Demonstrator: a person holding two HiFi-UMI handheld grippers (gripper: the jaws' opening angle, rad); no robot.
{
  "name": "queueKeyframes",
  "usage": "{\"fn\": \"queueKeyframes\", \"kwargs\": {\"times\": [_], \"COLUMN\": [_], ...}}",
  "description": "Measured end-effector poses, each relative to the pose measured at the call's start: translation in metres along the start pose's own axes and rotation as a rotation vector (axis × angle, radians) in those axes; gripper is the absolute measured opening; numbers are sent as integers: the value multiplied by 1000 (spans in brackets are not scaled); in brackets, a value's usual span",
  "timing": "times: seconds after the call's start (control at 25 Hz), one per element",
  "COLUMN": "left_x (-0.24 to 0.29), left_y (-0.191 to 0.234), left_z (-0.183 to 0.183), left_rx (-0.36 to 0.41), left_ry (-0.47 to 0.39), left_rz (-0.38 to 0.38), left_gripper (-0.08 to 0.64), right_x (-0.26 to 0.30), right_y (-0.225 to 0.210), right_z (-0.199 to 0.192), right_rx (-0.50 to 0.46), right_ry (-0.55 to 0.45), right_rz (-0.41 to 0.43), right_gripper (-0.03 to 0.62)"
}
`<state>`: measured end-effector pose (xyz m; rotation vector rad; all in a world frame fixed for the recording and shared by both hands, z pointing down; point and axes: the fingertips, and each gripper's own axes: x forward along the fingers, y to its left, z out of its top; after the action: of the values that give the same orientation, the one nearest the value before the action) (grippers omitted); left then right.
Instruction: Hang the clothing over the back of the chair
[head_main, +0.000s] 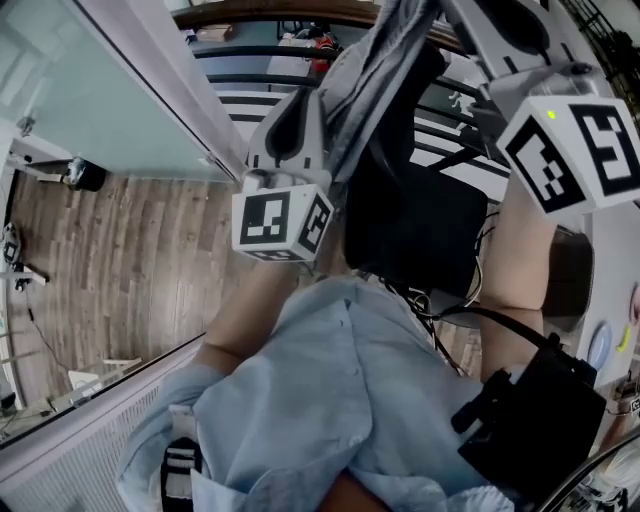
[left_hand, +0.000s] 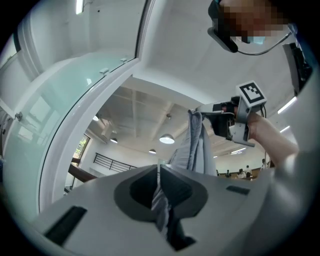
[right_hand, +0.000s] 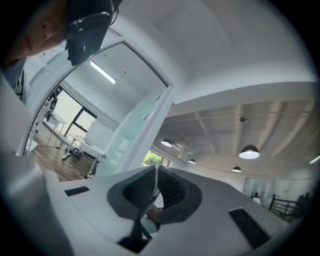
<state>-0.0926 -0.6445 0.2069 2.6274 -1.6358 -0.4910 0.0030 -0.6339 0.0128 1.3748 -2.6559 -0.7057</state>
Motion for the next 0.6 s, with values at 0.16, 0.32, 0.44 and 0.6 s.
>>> {"fn": "queueKeyframes", "kwargs": {"times": [0.16, 0.32, 0.44, 0.6], "left_x": [7, 8, 7, 1], "left_y": [-19, -38, -50, -61], "left_z": [-1, 1, -2, -8], "left_rx": [1, 9, 14, 22], "left_ry": [-9, -8, 4, 25], "left_rz": [-38, -68, -77, -75], "left_gripper": [23, 23, 23, 23], "right_x": [-50, -111, -150, -175], "right_y": [-67, -127, -152, -141], "right_z": [3, -29, -73, -148], "right_rx": [-24, 16, 69, 168], "right_ry": [-6, 57, 131, 202], "right_rz": [-171, -349, -440, -444], "right_gripper": [28, 28, 28, 28]}}
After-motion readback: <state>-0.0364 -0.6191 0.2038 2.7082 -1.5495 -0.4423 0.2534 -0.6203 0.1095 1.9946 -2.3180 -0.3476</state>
